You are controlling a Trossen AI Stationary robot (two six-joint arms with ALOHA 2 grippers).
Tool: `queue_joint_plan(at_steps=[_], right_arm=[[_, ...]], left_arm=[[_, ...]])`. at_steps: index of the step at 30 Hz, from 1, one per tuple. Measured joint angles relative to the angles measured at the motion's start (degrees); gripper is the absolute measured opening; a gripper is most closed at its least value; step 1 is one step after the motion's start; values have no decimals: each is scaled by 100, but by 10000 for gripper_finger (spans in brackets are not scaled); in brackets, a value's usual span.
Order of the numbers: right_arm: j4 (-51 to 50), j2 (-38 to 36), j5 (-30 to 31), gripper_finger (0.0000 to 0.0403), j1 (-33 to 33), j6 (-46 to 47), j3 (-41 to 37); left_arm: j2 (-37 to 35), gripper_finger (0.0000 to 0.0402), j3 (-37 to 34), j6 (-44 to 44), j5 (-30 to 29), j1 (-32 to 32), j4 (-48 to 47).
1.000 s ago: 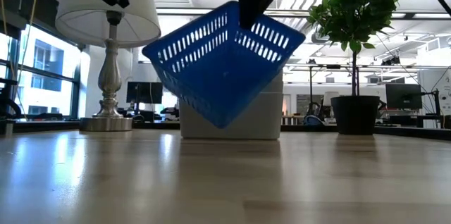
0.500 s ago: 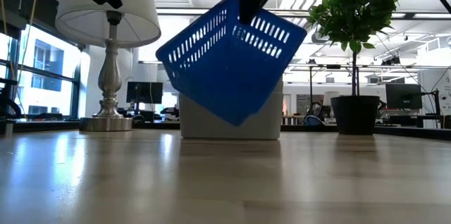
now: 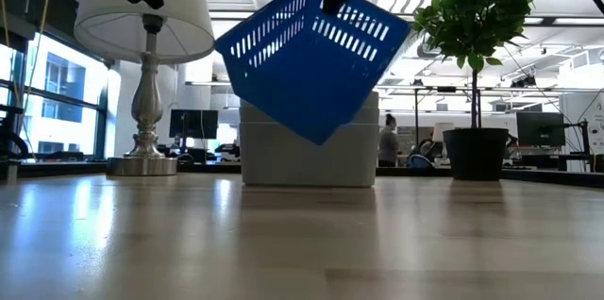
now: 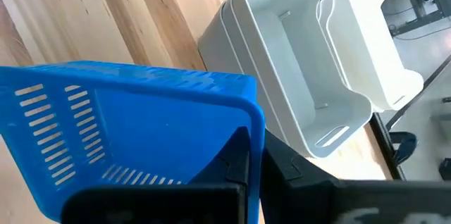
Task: Stack baskets by color
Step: Stack the blue bin on top of the right blue bins
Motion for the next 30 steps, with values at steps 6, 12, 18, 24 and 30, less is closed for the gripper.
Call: queue_joint_plan(at_steps=[6,12,18,24,30], right_arm=[[-2,0,90,0,11,-207,0],[-14,-190,151,0,-25,-391,-6],[-14,-349,244,0,-111,-663,-10],[118,-1082,300,0,-372,-403,-1407],[501,-1878,69,0,-474,495,-2840]], left_arm=[[-1,136,-1,232,92,27,-18],[-4,136,-1,371,209,279,-11],[-113,136,0,613,211,487,-6],[-294,135,-9,765,239,644,16],[-295,136,-7,1248,637,926,598]])
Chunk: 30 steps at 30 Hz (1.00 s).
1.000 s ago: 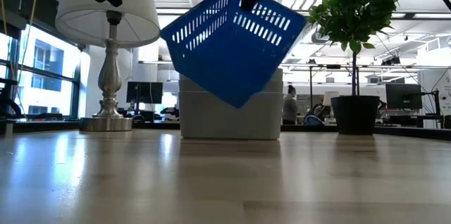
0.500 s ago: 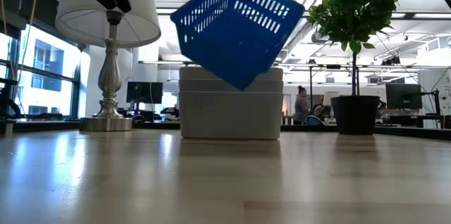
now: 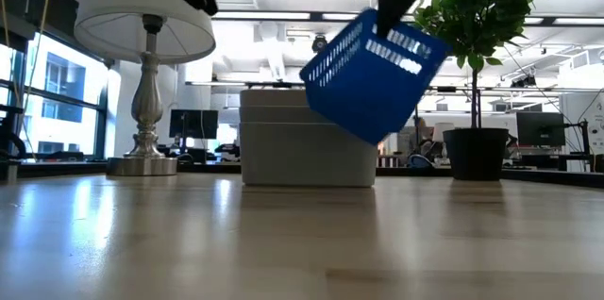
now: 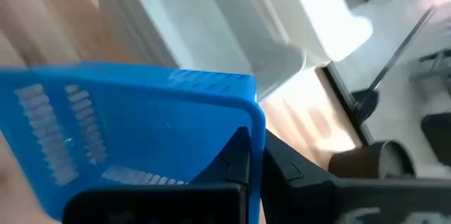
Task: Stack baskets by color
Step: Stack the blue bin on top of the right blue bins
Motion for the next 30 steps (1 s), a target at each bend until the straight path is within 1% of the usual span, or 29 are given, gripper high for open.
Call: queue_joint_plan(at_steps=[3,5,8,10,13,19,22,25,27,30], right_arm=[[50,-142,-249,0,26,162,-240],[-13,-330,-380,0,38,268,-293],[-20,-500,-445,0,39,386,-315],[-17,-503,-581,0,39,422,-324],[-44,-503,-591,0,39,477,-325],[-31,-514,-652,0,39,509,-325],[140,-570,-831,0,39,469,-332],[457,-742,-955,0,41,350,-347],[640,-855,-982,0,36,240,-347],[917,-822,-1178,0,31,105,-277]], left_arm=[[16,136,-8,289,577,182,372],[31,136,-6,446,751,294,605],[33,136,9,536,754,403,789],[32,136,-1,602,753,445,797],[33,136,0,680,665,466,859],[33,136,-6,771,756,466,905],[31,135,-10,800,753,462,1030],[23,136,-10,1017,775,455,1304],[13,135,-6,1080,986,455,1534],[-9,135,-11,1080,1506,455,1671]])
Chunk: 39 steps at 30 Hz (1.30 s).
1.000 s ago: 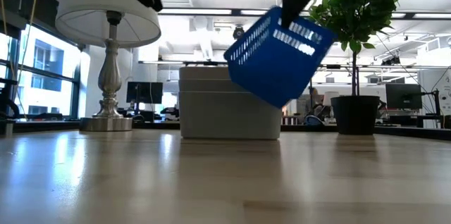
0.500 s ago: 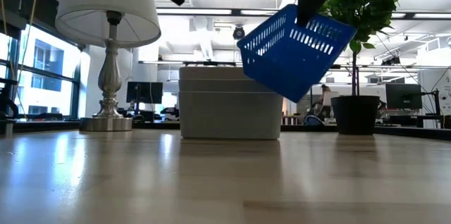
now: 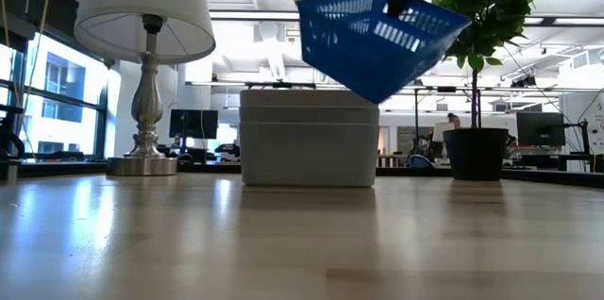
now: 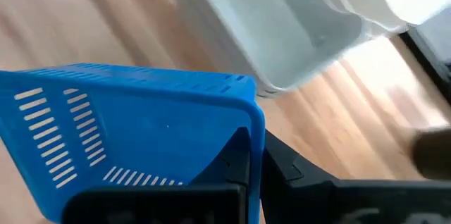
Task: Stack baskets by color
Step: Stack the blue bin on top of the right blue bins
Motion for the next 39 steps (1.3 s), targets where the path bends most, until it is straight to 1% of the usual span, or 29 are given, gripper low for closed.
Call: queue_joint_plan(at_steps=[3,8,11,15,18,22,29,31,35,39], right_arm=[[493,37,-1,0,17,-205,13],[1179,37,214,0,-58,-382,22],[1866,37,265,0,-139,-719,26],[2966,37,79,0,-216,-1443,34],[3318,56,23,1,-223,-1626,37],[3347,153,-170,1,-302,-1513,55],[3074,234,-229,0,-458,-1376,52],[2930,213,-187,0,-466,-1368,53],[2705,51,-64,0,-460,-1232,53],[2276,-124,8,0,-431,-1000,53]], left_arm=[[-2,136,-2,-10,347,-11,4],[-7,136,-7,9,873,-71,208],[-7,136,-7,28,955,-127,352],[-7,136,-7,3,947,-129,463],[-11,135,-7,157,1058,-143,706],[0,135,-7,331,1436,-219,864],[3,136,-7,497,1510,-573,720],[-34,136,-7,416,1444,-675,413],[-109,136,-11,211,1129,-841,-139],[-192,136,-10,175,792,-943,-415]])
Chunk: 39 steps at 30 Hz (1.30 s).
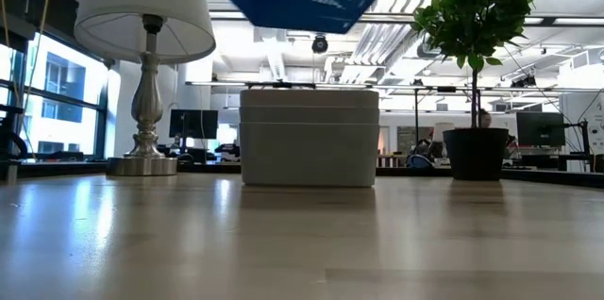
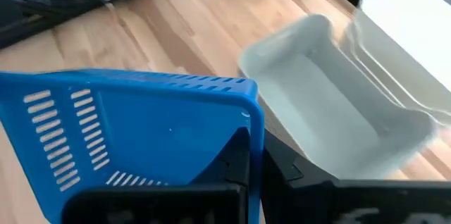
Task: Stack baskets by color
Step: Stack the blue bin on top of the right blue bins
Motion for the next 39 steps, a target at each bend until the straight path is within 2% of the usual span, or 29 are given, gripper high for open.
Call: queue_joint_plan(at_steps=[11,16,20,30,35,39], right_arm=[[-1695,-654,-66,0,641,1299,0],[-2819,-822,-20,0,1132,2557,0],[-3682,-868,-20,0,1632,3804,-7],[-3682,-1115,360,0,2795,5444,-231],[-3684,-1471,347,0,3213,6382,-996],[-3677,-1878,272,0,3620,7513,-1743]], left_arm=[[-678,136,14,-120,-1371,-123,-611],[-1024,136,16,-171,-1779,-123,-731],[-1193,136,12,-165,-1857,-141,-724],[-1220,136,-7,-157,-1875,-141,-707],[-1216,136,-38,-248,-1875,-141,-725],[-1216,136,-38,-302,-1872,-141,-725]])
